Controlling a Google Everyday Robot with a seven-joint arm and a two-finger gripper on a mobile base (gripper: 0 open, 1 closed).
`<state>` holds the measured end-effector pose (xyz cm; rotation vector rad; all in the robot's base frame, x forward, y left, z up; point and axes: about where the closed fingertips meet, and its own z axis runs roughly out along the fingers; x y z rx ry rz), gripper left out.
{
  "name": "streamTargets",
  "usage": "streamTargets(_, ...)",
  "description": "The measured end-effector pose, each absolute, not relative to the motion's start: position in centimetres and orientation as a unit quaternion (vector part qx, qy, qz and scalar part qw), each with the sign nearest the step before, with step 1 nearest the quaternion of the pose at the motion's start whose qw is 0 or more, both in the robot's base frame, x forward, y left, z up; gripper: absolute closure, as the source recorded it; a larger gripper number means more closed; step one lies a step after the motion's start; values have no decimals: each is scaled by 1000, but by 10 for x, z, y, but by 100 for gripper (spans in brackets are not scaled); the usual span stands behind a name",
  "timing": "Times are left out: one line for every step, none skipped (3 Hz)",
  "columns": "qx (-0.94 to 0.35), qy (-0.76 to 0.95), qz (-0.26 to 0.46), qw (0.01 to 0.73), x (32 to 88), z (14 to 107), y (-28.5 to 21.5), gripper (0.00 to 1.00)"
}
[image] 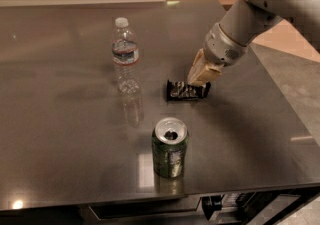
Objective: Move rxbar chocolate near water bottle
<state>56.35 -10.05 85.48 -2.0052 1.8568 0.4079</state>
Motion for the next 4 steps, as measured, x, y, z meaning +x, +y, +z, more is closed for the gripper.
streamTargets(-719,650,151,195,573,858,-80,100)
streamTargets(-728,638,161,193,583,859,-64,100)
streamTargets(-730,635,168,190,593,860,-54,82)
streamTargets(-730,634,169,193,599,863,-48,59)
